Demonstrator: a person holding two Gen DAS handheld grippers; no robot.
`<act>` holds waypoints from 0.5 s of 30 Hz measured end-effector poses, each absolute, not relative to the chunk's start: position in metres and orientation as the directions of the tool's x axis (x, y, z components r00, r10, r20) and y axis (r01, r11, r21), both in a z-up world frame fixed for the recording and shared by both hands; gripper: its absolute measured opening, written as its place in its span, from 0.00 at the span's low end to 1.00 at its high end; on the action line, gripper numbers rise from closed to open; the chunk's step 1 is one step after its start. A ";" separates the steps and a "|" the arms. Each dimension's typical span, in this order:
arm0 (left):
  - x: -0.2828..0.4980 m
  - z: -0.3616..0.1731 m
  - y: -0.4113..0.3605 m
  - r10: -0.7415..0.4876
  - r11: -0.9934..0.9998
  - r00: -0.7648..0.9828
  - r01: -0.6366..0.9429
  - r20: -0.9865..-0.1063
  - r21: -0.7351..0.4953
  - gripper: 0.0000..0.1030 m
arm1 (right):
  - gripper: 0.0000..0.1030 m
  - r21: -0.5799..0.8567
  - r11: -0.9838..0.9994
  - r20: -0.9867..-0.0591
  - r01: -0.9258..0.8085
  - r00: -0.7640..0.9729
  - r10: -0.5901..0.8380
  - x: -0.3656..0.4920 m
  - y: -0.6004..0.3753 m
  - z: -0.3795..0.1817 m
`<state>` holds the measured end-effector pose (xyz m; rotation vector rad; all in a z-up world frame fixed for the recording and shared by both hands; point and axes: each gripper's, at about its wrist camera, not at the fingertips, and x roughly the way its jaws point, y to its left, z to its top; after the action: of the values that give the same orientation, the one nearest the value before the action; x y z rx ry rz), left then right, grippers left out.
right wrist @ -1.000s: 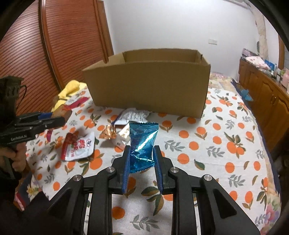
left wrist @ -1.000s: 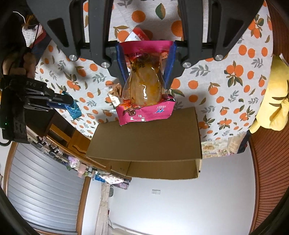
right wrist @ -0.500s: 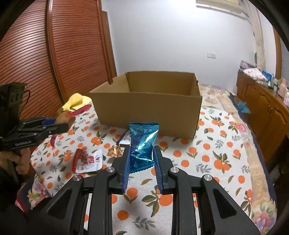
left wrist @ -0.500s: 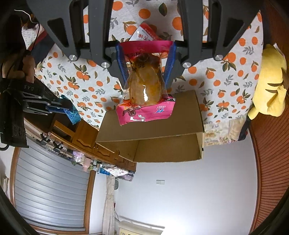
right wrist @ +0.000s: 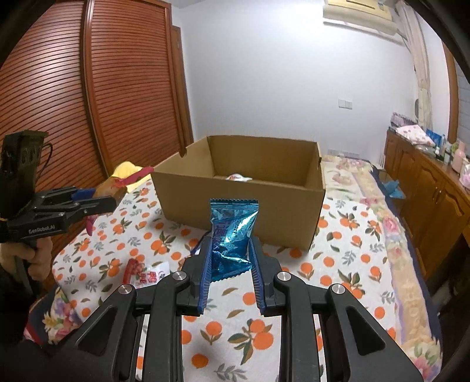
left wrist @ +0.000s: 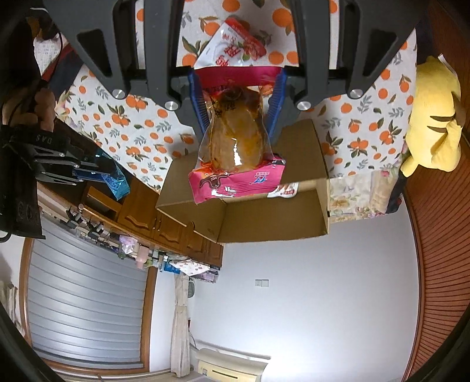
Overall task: Organize snacks
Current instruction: 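Lift both held snacks and carry them over the cardboard box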
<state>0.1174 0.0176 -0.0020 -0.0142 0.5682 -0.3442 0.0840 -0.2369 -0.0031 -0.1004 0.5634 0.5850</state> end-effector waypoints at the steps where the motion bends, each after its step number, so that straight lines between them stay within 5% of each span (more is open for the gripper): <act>1: 0.121 -0.001 0.018 -0.324 0.943 0.788 0.314 -0.523 -0.111 0.36 | 0.22 0.065 0.832 -0.528 -0.551 0.688 0.497 0.086 -0.236 -0.001; 15: 0.181 0.017 0.019 -0.300 0.951 0.802 0.296 -0.517 -0.092 0.36 | 0.22 0.053 0.802 -0.507 -0.595 0.676 0.535 0.146 -0.225 0.016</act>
<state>0.1807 0.0187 0.0173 -0.0063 0.5553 -0.3194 0.1460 -0.2252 0.0163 -0.1199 0.5311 0.6364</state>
